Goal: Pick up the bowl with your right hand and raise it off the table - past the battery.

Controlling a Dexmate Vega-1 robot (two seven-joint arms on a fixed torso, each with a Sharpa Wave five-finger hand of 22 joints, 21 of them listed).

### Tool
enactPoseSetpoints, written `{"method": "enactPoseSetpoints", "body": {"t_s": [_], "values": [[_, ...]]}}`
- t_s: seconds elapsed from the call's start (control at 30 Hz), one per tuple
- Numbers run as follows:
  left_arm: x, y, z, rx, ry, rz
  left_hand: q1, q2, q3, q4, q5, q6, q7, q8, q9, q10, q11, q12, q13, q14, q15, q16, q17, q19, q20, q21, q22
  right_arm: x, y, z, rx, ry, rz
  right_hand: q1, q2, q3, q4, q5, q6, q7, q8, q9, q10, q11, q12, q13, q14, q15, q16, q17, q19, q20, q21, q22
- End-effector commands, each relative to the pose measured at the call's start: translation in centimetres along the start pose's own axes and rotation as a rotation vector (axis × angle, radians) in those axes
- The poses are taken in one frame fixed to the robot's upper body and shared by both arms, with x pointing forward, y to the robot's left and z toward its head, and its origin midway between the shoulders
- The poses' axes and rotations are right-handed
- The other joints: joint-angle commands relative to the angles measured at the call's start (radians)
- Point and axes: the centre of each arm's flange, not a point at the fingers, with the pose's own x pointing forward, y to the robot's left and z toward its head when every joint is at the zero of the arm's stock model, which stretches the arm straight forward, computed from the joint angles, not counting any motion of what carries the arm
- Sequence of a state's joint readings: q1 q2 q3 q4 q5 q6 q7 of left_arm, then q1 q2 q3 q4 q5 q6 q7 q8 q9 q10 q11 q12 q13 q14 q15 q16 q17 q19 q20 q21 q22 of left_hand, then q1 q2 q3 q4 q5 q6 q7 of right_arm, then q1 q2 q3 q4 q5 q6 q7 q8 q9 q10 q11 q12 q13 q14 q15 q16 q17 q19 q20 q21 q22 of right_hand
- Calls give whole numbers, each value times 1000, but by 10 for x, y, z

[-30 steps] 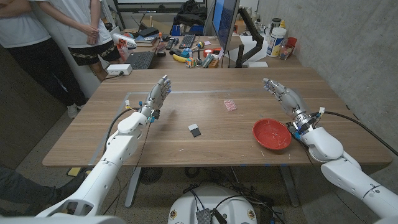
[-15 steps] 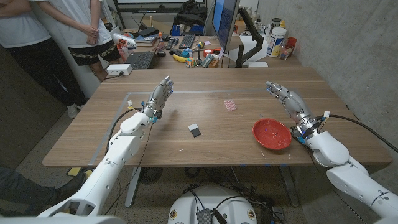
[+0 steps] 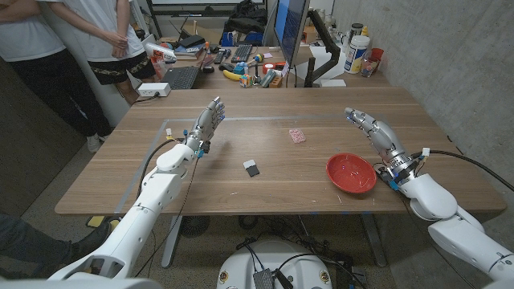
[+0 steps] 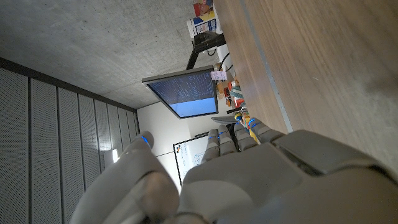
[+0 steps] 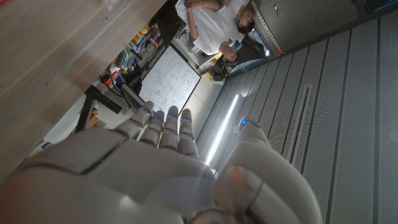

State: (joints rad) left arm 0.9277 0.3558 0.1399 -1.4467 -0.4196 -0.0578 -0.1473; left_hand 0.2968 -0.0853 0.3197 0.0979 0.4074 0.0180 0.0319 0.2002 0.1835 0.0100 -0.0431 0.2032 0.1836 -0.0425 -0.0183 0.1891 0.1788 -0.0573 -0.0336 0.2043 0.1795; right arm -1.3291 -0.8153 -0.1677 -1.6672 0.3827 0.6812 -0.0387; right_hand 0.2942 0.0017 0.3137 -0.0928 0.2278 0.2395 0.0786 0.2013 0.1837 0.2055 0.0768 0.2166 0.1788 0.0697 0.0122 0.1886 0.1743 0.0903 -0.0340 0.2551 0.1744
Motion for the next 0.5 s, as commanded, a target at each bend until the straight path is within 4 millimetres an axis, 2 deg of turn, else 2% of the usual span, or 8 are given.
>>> {"method": "enactPoseSetpoints", "body": {"t_s": [0.03, 0.5], "values": [[5, -3, 7, 10, -14, -2, 9, 5, -5, -1, 4, 0, -3, 0, 2, -1, -9, 1, 4, -5, -5, 1, 4, 2, -63, 7, 2, -7, 0, 3, -26, -11, 14, 15, 2, 2, -9, 8, 2, -8, -3, 3, 7, -4, 3, 5, 9, 1, -4, 2, 10, 2, -3, 4], [3, -3, 7, 10, -11, 15, 11, 7, -8, -1, 3, -1, -5, -1, 2, -2, -10, 0, 4, -7, -5, -1, 4, -1, -63, 5, 2, -9, 1, 3, -39, -18, 53, 23, -1, 2, -15, 10, 3, -10, -3, 3, 9, -4, 3, 6, 10, 1, -4, 2, 12, 3, -8, 4]]}}
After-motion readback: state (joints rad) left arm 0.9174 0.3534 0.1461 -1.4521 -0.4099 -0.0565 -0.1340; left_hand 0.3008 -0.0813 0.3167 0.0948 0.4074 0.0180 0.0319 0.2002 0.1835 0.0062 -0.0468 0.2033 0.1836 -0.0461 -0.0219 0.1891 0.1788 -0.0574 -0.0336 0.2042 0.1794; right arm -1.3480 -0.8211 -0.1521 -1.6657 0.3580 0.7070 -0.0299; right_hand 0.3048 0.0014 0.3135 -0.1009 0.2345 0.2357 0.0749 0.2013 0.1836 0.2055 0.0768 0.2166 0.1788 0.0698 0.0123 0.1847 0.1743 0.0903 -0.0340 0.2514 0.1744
